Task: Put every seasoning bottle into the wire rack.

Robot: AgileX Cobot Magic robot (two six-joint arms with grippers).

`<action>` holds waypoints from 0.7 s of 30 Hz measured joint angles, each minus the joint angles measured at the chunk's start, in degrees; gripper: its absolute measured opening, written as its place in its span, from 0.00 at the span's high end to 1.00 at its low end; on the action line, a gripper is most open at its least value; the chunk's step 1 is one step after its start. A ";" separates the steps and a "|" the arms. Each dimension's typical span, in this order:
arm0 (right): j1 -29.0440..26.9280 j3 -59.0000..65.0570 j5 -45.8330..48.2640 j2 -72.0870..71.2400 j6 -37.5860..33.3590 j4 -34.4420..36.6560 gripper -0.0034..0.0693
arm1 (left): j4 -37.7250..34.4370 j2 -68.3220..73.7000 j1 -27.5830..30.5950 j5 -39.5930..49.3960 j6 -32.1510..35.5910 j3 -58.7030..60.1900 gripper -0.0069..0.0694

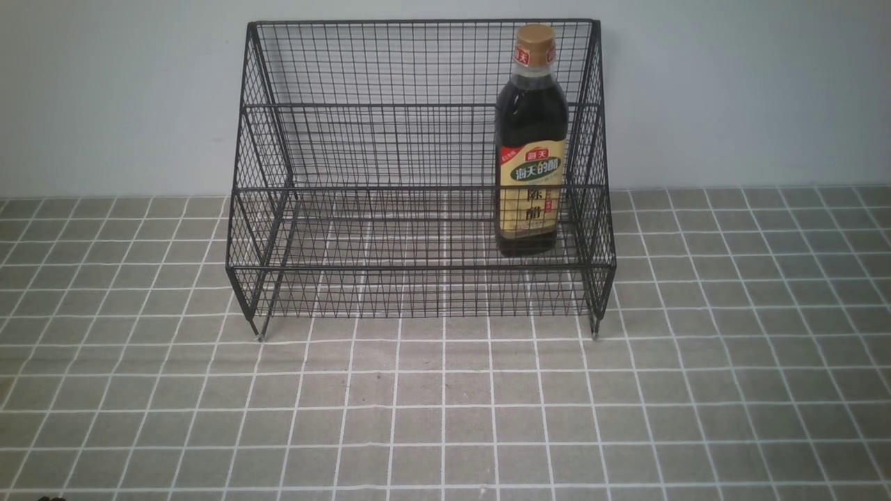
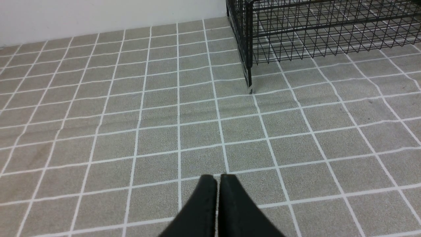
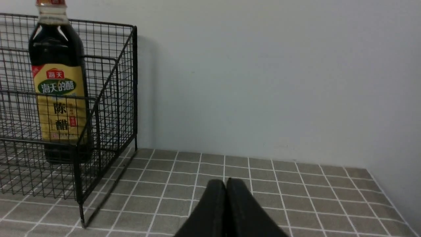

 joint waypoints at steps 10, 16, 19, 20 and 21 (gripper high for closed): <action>0.00 0.00 -2.26 -0.14 6.01 0.08 0.97 | 0.00 0.00 0.00 0.00 0.00 0.00 0.92; 0.00 0.00 4.33 -0.14 30.38 -27.45 0.97 | 0.00 0.00 0.00 0.00 0.00 0.00 0.92; 0.00 0.00 9.39 -0.14 49.50 -43.56 0.97 | 0.00 0.00 0.00 0.00 0.00 0.00 0.92; 0.00 0.00 10.96 -0.14 53.56 -46.84 0.97 | 0.00 0.00 0.00 0.00 0.00 0.00 0.92; -0.23 -0.07 12.08 -0.14 59.07 -50.97 0.97 | 0.00 0.00 0.00 0.00 0.00 0.00 0.92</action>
